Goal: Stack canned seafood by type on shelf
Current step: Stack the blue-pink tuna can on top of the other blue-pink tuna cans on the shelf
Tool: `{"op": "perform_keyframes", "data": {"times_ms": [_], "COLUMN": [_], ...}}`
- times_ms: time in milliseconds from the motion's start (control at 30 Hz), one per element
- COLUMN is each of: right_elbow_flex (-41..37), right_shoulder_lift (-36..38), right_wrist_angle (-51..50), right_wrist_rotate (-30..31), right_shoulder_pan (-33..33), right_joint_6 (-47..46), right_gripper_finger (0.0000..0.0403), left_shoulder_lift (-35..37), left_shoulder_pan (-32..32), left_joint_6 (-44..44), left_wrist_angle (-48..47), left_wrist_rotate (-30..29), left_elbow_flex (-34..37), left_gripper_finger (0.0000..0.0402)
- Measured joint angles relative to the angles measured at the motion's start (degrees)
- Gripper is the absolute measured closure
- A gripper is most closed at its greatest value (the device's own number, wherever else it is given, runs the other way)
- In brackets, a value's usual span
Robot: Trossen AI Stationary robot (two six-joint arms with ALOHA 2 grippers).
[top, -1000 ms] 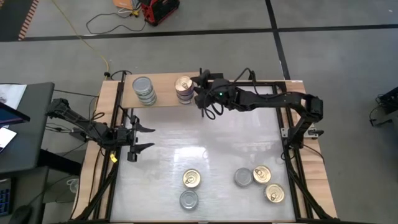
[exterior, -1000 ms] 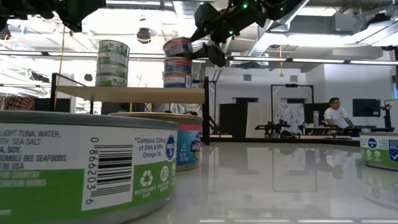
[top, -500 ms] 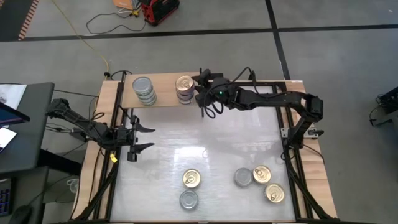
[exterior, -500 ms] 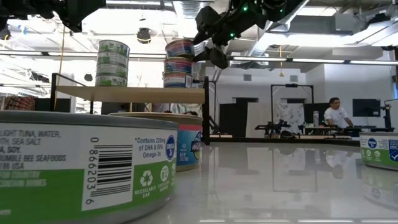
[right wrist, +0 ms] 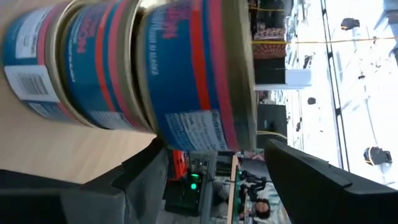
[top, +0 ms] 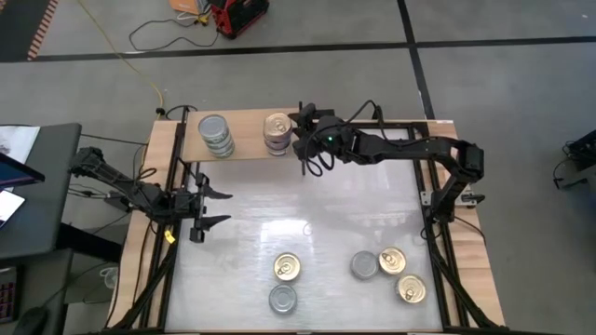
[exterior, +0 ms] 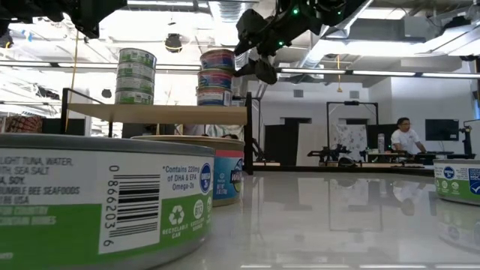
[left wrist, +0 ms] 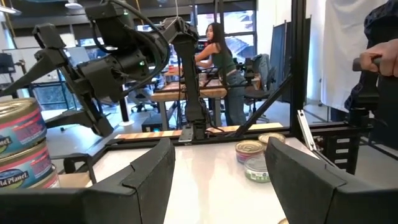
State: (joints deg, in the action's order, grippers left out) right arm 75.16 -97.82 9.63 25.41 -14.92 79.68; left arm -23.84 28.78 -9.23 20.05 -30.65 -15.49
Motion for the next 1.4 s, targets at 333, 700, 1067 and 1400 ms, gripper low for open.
{"op": "perform_keyframes", "data": {"times_ms": [333, 700, 1067, 1400], "right_elbow_flex": [0.0, 0.0, 0.0, 0.0], "right_shoulder_lift": [0.0, 0.02, 5.58, 17.47], "right_wrist_angle": [0.09, 0.5, -2.69, -17.5], "right_wrist_rotate": [0.3, 0.72, 6.23, 7.84], "right_shoulder_pan": [0.97, 0.38, 2.7, 9.75], "right_joint_6": [-1.38, -2.79, -13.05, -47.67], "right_gripper_finger": [0.0101, 0.0101, 0.0101, 0.0101], "left_shoulder_lift": [0.0, 0.0, 0.0, -0.04], "left_shoulder_pan": [0.0, 0.0, 0.0, 0.0], "left_joint_6": [-0.46, -0.09, 0.64, -3.41], "left_wrist_angle": [0.15, -0.15, -2.23, -4.84], "left_wrist_rotate": [0.33, 0.35, 0.45, 3.15], "left_elbow_flex": [0.0, 0.02, 0.02, 0.02], "left_gripper_finger": [0.0162, 0.0162, 0.0162, 0.0162]}}
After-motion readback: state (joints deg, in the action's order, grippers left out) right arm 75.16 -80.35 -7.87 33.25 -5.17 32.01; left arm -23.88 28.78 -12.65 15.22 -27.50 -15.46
